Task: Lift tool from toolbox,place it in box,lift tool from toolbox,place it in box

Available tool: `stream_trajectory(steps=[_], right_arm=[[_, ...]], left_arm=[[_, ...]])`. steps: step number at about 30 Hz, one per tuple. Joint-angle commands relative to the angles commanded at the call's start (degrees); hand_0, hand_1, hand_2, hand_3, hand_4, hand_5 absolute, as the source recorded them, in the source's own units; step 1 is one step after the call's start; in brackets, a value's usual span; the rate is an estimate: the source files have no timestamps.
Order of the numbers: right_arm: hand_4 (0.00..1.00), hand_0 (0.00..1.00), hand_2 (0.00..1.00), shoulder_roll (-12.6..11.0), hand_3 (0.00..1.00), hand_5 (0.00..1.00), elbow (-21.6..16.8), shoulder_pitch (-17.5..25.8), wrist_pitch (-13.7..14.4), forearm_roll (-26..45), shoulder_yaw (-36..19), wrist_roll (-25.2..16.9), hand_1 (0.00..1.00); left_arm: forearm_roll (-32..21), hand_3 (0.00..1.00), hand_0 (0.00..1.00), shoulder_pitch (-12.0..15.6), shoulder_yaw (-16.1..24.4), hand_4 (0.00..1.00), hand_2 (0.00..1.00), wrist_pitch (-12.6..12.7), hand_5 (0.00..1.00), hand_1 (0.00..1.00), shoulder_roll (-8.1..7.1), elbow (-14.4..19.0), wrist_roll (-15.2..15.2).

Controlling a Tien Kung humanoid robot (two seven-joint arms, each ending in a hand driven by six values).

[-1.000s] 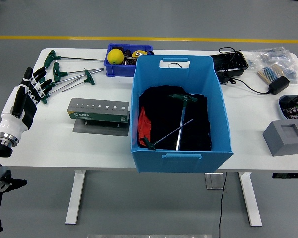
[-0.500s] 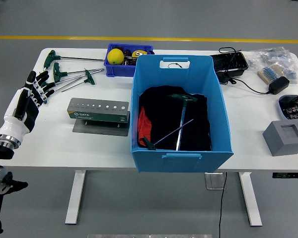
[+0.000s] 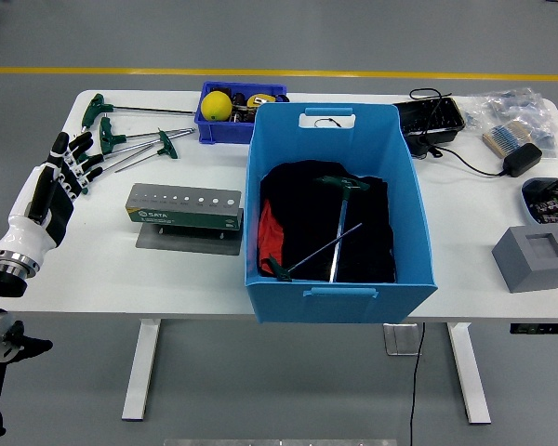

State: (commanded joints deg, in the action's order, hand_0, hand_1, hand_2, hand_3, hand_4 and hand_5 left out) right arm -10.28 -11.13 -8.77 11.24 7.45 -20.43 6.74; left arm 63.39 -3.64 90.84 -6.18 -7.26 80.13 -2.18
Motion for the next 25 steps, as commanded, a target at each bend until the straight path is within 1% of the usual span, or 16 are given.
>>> stream_trajectory(steps=[15,25], right_arm=[[0.784,0.668,0.729,0.0,0.563,0.672,0.2,-0.2,-0.2,0.3,0.0,0.0,0.66],[0.784,0.668,0.73,0.0,0.563,0.672,0.1,-0.6,-0.2,0.8,0.5,-0.2,0.661]], left_arm=[[0.0,0.896,0.862,-0.1,0.3,0.987,0.986,0.2,0.924,0.892,-0.1,-0.6,-0.2],[0.2,0.895,0.862,0.0,0.8,0.987,0.986,0.3,0.93,0.891,0.12,-0.8,-0.3]])
